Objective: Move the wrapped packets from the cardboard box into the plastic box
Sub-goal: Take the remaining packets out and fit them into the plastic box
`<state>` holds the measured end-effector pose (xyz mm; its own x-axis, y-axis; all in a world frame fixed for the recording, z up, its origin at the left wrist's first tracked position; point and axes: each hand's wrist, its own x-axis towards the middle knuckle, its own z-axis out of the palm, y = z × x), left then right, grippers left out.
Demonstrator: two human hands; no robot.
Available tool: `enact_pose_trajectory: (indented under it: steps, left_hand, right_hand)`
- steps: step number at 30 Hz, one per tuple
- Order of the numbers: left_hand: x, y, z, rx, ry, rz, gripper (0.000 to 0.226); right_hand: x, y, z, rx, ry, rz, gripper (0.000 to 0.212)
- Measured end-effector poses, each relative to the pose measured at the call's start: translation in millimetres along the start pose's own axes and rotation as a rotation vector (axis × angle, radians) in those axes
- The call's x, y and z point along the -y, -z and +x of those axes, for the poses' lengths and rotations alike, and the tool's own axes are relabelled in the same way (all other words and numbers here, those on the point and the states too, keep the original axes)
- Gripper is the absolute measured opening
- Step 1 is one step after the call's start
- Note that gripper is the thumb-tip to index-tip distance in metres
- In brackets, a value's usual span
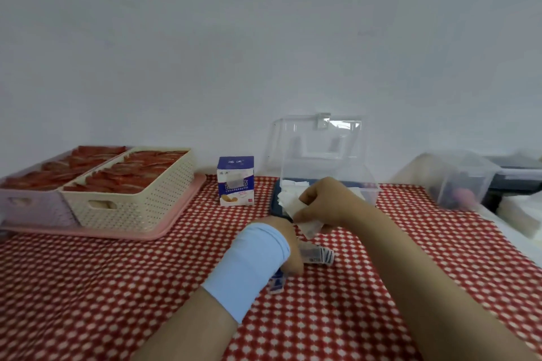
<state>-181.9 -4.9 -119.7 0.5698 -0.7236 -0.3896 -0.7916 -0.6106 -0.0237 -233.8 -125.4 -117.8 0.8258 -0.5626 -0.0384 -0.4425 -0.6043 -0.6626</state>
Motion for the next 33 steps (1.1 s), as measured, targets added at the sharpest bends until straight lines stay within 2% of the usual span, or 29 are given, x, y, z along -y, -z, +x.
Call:
enact_pose_trajectory:
  steps: [2,4,7,8,10,13,17,22,25,33]
  left_hand:
    - [12.4,5.5,2.2,-0.003,-0.017,-0.025,0.024]
    - [33.2,9.9,5.8,0.036,-0.031,-0.113,0.012]
    - [67.7,19.7,12.1,0.035,-0.055,-0.27,0.019]
    - [76.7,21.9,16.2,-0.008,-0.06,-0.365,0.023]
    - [87.5,24.3,26.3,-0.083,-0.085,-0.706,0.02]
    - [84.7,23.6,37.5,-0.191,-0.18,-1.123,0.019]
    - [72.8,16.9,45.4,-0.134,-0.321,-1.497,0.029]
    - [72.8,10.3,45.4,-0.075,-0.408,-1.617,0.03]
    - [76.6,10.3,44.4,-0.046,-0.47,-1.625,0.029]
    - [77.1,5.5,48.5,-0.289,-0.392,-1.537,0.029]
  right_hand:
    - [-1.1,-0.7,1.1,-0.005,0.012,0.033,0.014]
    - [-0.9,1.0,1.1,-0.036,0.006,0.087,0.017]
    - [3.3,8.3,-0.1,-0.095,-0.004,0.287,0.015]
    - [5.3,10.6,-1.9,-0.097,-0.008,0.37,0.012]
    - [8.5,12.2,-4.4,-0.072,-0.005,0.481,0.013]
    - [9.0,6.8,-4.1,-0.025,-0.015,0.521,0.017]
    - [4.2,1.5,0.9,-0.044,-0.027,0.57,0.022]
    - [2.8,2.2,-0.5,0.026,-0.005,0.666,0.018]
    - [5.7,4.0,-2.6,0.076,0.012,0.704,0.022]
    - [13.2,-2.3,-6.5,0.009,0.109,0.512,0.021]
